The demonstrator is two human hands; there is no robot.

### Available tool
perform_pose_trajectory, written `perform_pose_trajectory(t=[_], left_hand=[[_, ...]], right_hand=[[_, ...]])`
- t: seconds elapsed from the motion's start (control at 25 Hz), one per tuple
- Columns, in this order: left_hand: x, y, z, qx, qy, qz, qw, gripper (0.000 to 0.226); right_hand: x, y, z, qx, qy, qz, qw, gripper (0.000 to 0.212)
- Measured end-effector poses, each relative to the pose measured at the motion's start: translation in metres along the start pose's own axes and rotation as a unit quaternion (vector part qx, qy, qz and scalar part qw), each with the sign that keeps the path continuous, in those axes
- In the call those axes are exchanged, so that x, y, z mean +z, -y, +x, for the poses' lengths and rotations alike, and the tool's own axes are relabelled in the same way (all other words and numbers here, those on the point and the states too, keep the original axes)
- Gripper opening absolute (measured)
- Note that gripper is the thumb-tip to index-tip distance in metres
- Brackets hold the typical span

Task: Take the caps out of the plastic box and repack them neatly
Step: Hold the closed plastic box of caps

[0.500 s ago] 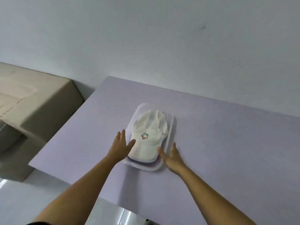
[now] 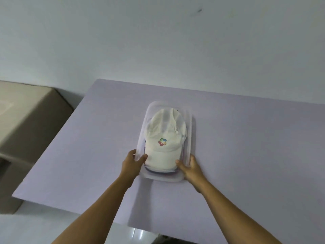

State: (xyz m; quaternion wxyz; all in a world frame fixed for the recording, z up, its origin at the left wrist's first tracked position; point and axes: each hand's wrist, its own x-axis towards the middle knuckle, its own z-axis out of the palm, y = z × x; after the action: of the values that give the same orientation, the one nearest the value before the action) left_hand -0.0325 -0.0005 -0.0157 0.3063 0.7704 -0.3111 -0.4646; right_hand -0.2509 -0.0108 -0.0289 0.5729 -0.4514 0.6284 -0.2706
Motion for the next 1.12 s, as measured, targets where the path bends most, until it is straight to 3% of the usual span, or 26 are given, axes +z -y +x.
perform_pose_trajectory(t=[0.12,0.4,0.68,0.8,0.96,1.12], left_hand=[[0.045,-0.015,-0.02,0.009,0.049,-0.012,0.999,0.053],[0.117,-0.009,-0.059,-0.003,0.138,0.033,0.99,0.046],[0.133,-0.004,-0.065,0.008,0.122,0.083,0.989,0.061],[0.14,-0.006,-0.07,0.017,0.054,0.132,0.99,0.066],[0.145,-0.007,-0.079,-0.097,0.011,0.085,0.992,0.043],[0.146,-0.006,-0.084,-0.129,0.001,0.064,0.99,0.049]], right_hand=[[-0.056,-0.013,-0.012,0.014,-0.038,0.002,0.999,0.079],[-0.129,-0.055,-0.056,0.086,-0.087,0.033,0.992,0.071],[-0.137,-0.067,-0.056,0.099,-0.07,0.054,0.991,0.077],[-0.138,-0.07,-0.053,0.1,-0.061,0.041,0.992,0.08],[-0.137,-0.071,-0.049,0.11,-0.058,0.034,0.992,0.081],[-0.135,-0.07,-0.047,0.114,-0.056,0.031,0.991,0.081]])
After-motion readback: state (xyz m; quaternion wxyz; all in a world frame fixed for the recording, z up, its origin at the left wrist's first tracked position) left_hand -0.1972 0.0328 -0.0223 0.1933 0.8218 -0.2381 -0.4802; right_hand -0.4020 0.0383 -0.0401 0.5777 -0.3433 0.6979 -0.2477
